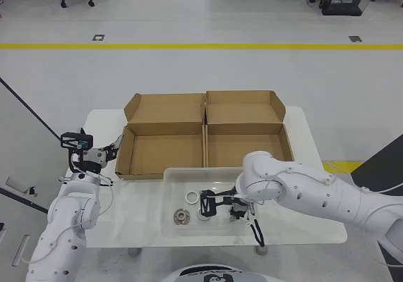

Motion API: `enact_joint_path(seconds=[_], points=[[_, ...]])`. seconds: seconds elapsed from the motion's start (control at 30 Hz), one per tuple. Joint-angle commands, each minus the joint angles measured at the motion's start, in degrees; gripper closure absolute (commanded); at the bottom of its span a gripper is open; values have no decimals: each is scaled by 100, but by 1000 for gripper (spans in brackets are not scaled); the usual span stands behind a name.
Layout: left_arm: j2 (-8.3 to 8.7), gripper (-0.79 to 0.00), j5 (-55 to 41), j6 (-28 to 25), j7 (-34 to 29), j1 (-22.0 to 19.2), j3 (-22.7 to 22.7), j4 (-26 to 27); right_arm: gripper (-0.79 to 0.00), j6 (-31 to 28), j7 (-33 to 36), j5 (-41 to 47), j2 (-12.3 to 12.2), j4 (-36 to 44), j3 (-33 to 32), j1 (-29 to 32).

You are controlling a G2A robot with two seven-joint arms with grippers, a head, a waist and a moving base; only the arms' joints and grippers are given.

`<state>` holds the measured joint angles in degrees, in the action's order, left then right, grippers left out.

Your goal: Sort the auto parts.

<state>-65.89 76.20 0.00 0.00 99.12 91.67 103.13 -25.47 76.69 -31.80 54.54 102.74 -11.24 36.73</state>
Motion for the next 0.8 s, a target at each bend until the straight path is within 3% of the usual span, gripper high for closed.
enact_joint_path(seconds=[0.0,0.77], points=[[0,-785,0,0,0,0,0,0,-379,-17,7,-33,26,-29,4,15],[0,-785,0,0,0,0,0,0,-372,-72,19,-316,239,-344,-15,201]])
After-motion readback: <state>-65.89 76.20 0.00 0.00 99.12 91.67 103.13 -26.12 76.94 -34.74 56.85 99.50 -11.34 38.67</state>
